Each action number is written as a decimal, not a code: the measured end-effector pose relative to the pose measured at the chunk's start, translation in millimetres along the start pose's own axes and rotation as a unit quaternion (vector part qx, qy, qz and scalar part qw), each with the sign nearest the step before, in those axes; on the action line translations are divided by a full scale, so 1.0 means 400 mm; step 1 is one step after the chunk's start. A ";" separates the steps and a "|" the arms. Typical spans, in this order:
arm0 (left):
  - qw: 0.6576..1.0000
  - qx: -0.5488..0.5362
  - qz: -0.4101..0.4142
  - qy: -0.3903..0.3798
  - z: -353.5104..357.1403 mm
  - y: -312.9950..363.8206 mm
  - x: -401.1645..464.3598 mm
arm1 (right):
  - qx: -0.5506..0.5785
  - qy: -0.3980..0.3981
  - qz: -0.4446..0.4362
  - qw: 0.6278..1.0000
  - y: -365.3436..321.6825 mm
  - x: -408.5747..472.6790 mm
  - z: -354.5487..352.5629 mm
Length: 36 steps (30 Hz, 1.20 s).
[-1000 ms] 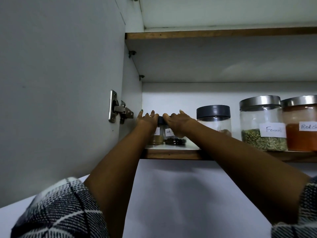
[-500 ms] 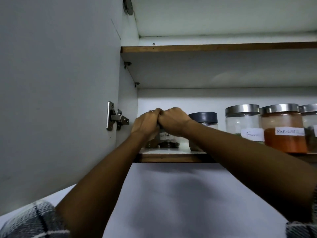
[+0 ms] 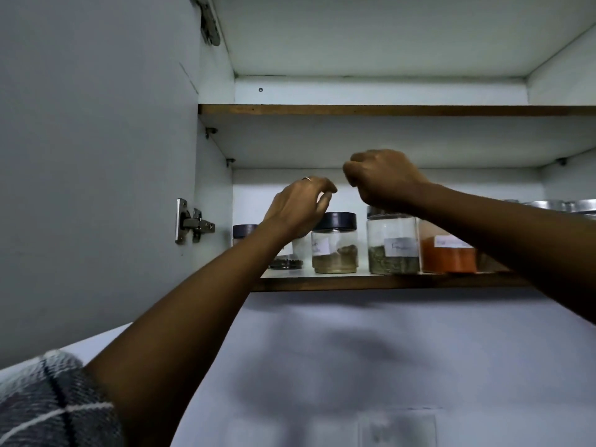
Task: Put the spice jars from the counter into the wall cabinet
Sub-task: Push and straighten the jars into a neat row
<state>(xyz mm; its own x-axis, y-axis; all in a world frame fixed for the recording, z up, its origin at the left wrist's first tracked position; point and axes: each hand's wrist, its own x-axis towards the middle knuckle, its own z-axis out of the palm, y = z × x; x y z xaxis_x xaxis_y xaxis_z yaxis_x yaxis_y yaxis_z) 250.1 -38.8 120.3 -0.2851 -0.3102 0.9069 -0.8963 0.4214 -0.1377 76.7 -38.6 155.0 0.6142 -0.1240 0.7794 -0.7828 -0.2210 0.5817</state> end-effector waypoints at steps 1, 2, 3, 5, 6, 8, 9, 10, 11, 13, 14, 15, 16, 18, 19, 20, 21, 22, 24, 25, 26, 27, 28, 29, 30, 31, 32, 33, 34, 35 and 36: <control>0.999 0.000 -0.010 -0.033 0.006 0.017 0.005 | 0.008 -0.024 0.014 1.000 0.013 -0.017 -0.008; 0.997 0.003 -0.025 -0.071 0.013 0.030 0.010 | 0.019 -0.051 0.028 0.998 0.024 -0.032 -0.012; 0.993 0.009 -0.040 -0.110 0.020 0.037 0.014 | 0.030 -0.078 0.040 0.996 0.033 -0.045 -0.013; 0.982 0.019 -0.065 -0.177 0.034 0.047 0.019 | 0.055 -0.129 0.067 0.988 0.050 -0.070 -0.015; 0.977 0.027 -0.073 -0.198 0.040 0.052 0.018 | 0.069 -0.145 0.080 0.984 0.057 -0.083 -0.017; 0.972 0.037 -0.081 -0.215 0.050 0.052 0.014 | 0.092 -0.151 0.099 0.979 0.062 -0.103 -0.019; 0.973 0.032 -0.086 -0.213 0.053 0.050 0.012 | 0.100 -0.148 0.104 0.978 0.063 -0.111 -0.019; 0.974 0.022 -0.091 -0.206 0.056 0.051 0.011 | 0.105 -0.145 0.107 0.978 0.064 -0.119 -0.019; 0.975 0.014 -0.094 -0.200 0.057 0.049 0.011 | 0.106 -0.145 0.108 0.978 0.063 -0.124 -0.017; 0.977 0.004 -0.094 -0.192 0.057 0.048 0.017 | 0.104 -0.147 0.107 0.978 0.059 -0.130 -0.010; 0.977 0.004 -0.096 -0.190 0.057 0.047 0.020 | 0.106 -0.148 0.107 0.977 0.057 -0.131 -0.007; 0.977 0.007 -0.097 -0.190 0.057 0.047 0.024 | 0.110 -0.149 0.109 0.977 0.054 -0.132 -0.003; 0.977 0.012 -0.097 -0.190 0.058 0.047 0.028 | 0.114 -0.149 0.111 0.976 0.052 -0.132 0.002; 0.977 0.020 -0.101 -0.188 0.062 0.044 0.036 | 0.118 -0.148 0.114 0.975 0.048 -0.130 0.011; 0.977 0.021 -0.104 -0.186 0.064 0.042 0.039 | 0.118 -0.148 0.115 0.975 0.046 -0.129 0.016; 0.977 0.020 -0.107 -0.184 0.067 0.037 0.043 | 0.119 -0.149 0.116 0.975 0.045 -0.126 0.022; 0.977 0.018 -0.110 -0.182 0.072 0.033 0.046 | 0.120 -0.149 0.117 0.975 0.044 -0.123 0.028; 0.977 0.017 -0.111 -0.180 0.077 0.028 0.049 | 0.121 -0.150 0.116 0.974 0.041 -0.120 0.036; 0.978 0.006 -0.114 -0.173 0.087 0.021 0.052 | 0.124 -0.148 0.114 0.974 0.034 -0.115 0.051; 0.979 -0.002 -0.115 -0.168 0.093 0.017 0.053 | 0.127 -0.147 0.115 0.974 0.031 -0.112 0.061; 0.980 -0.011 -0.115 -0.164 0.101 0.013 0.055 | 0.130 -0.145 0.118 0.974 0.028 -0.110 0.070; 0.980 -0.022 -0.115 -0.161 0.108 0.008 0.057 | 0.131 -0.143 0.119 0.974 0.025 -0.108 0.082; 0.980 -0.035 -0.117 -0.158 0.116 0.002 0.059 | 0.130 -0.141 0.119 0.974 0.022 -0.105 0.093; 0.979 -0.046 -0.120 -0.157 0.123 -0.004 0.062 | 0.129 -0.140 0.119 0.975 0.019 -0.102 0.104; 0.978 -0.053 -0.124 -0.156 0.133 -0.012 0.065 | 0.126 -0.140 0.120 0.975 0.016 -0.100 0.116; 0.978 -0.056 -0.127 -0.155 0.140 -0.019 0.069 | 0.122 -0.140 0.121 0.975 0.012 -0.097 0.127; 0.978 -0.056 -0.130 -0.153 0.149 -0.027 0.072 | 0.119 -0.138 0.121 0.976 0.009 -0.095 0.138; 0.978 -0.055 -0.133 -0.149 0.158 -0.036 0.075 | 0.116 -0.135 0.122 0.976 0.006 -0.092 0.151; 0.979 -0.053 -0.137 -0.143 0.166 -0.043 0.078 | 0.117 -0.132 0.124 0.977 0.002 -0.090 0.161; 0.980 -0.051 -0.139 -0.136 0.174 -0.051 0.079 | 0.120 -0.131 0.124 0.976 0.000 -0.087 0.171; 0.980 -0.048 -0.139 -0.130 0.185 -0.058 0.082 | 0.125 -0.130 0.123 0.976 -0.001 -0.084 0.183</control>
<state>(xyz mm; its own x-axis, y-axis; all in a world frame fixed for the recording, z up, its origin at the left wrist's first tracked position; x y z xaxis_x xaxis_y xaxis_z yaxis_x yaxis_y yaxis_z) 236.4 -121.8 123.7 -0.1219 -0.6267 0.7696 -0.9193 0.3637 0.1505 63.9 -105.3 111.4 0.4404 -0.4375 0.7840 -0.8812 -0.3777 0.2843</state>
